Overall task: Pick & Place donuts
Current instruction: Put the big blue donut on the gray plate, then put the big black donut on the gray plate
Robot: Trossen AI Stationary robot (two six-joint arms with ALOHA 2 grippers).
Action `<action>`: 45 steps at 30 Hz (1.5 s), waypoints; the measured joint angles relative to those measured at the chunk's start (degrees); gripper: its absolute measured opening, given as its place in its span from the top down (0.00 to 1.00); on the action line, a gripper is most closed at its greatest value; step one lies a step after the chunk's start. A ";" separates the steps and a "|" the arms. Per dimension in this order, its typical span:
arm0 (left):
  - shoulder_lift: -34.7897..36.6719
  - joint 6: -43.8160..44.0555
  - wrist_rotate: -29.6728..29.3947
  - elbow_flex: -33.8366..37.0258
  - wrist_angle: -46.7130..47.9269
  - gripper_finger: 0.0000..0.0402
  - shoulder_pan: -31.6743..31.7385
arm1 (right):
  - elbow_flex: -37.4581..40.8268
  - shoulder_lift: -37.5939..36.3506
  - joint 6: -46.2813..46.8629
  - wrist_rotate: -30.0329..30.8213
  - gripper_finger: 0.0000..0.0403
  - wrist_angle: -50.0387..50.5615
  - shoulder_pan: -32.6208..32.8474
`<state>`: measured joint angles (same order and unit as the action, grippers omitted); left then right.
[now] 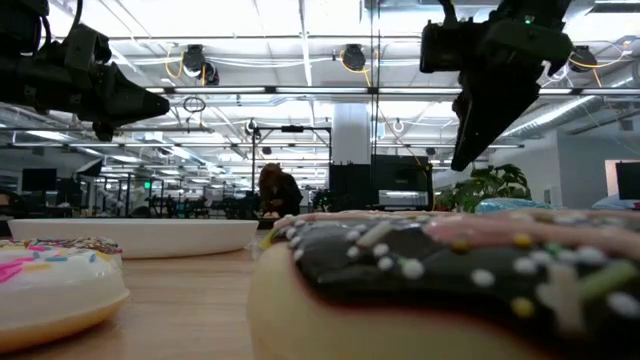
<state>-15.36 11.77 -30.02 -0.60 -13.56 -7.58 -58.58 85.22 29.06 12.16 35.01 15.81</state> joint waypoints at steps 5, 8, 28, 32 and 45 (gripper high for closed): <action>0.01 0.00 -0.02 0.00 0.02 0.87 0.01 | 0.02 2.91 -1.40 -0.38 0.82 -2.73 0.04; 0.00 0.00 -0.01 0.00 0.03 0.87 0.01 | 0.05 4.13 -1.37 -1.37 0.94 -2.23 0.04; 0.01 0.00 0.00 0.00 0.03 0.87 -0.01 | 0.05 9.19 0.52 -6.18 1.00 2.62 0.02; -0.01 0.00 0.00 -0.02 0.04 0.87 0.01 | 0.10 7.85 0.10 -5.50 1.00 1.26 0.02; 0.01 0.00 0.00 0.00 0.03 0.87 0.00 | 0.08 4.12 -1.62 -2.96 1.00 -0.42 0.06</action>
<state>-15.35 11.77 -30.02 -0.60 -13.54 -7.58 -58.50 89.34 27.44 9.20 34.58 15.87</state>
